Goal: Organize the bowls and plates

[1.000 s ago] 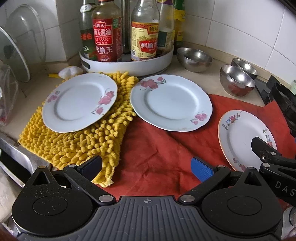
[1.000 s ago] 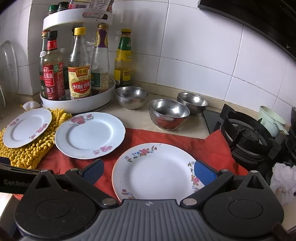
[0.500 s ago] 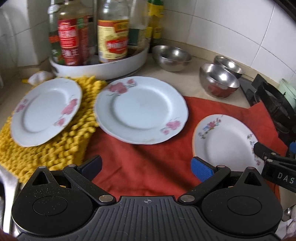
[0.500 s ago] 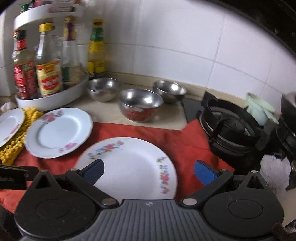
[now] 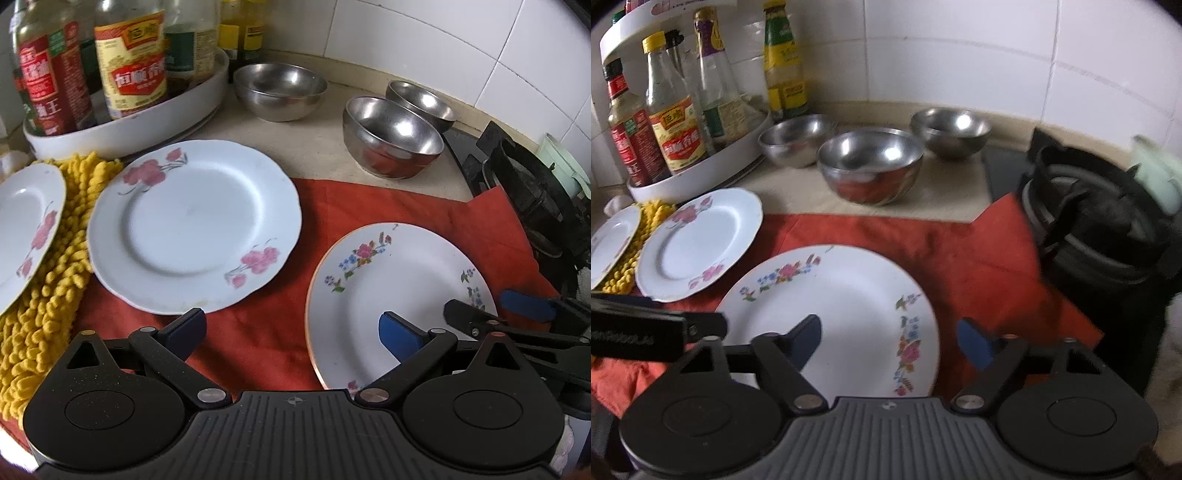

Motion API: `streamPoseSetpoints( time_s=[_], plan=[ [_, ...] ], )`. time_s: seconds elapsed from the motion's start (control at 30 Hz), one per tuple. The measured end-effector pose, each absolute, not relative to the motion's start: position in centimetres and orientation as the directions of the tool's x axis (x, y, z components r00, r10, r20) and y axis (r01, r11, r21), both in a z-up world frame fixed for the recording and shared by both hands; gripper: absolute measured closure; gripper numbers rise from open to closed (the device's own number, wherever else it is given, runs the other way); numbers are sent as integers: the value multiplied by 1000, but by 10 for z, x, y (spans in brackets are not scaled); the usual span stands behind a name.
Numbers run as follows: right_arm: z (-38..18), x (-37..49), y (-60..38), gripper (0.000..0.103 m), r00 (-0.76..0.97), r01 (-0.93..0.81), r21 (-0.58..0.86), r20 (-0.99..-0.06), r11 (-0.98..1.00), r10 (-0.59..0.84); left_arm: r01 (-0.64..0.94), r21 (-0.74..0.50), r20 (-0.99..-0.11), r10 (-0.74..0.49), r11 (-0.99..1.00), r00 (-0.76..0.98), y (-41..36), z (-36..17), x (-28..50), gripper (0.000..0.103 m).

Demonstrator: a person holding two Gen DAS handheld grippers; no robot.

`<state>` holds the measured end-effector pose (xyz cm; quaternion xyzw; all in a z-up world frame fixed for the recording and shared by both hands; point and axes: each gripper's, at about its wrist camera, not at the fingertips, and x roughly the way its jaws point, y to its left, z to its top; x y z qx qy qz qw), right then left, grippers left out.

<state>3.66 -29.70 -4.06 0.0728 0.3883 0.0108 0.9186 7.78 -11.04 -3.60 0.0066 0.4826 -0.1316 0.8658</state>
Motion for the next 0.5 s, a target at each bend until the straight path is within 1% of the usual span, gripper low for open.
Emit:
streamPoseSetpoints(
  time_s=[0.07,0.17,0.23,0.3,0.4,0.5],
  plan=[
    [-43,41,-300,40,687,17,165,-719,986,108,235,-114,-843,-219,965,492,-115,-38,81,3],
    [-44,46,-301,41,687,-12,158,-716,987,122,238,-142,-850,-242,961,468,-117,-43,83,7],
    [-44,47,-302,44,687,-38,151,-714,988,135,232,-176,-855,-265,957,446,-117,-46,86,8],
    [-44,48,-302,44,685,-55,143,-714,988,142,221,-198,-861,-277,955,426,-117,-50,89,10],
    [-45,49,-305,44,685,-86,136,-712,987,157,232,-184,-859,-271,955,434,-122,-50,89,11],
    [-47,50,-309,44,674,-101,138,-719,985,170,273,-134,-865,-247,953,437,-132,-50,87,12]
  ],
)
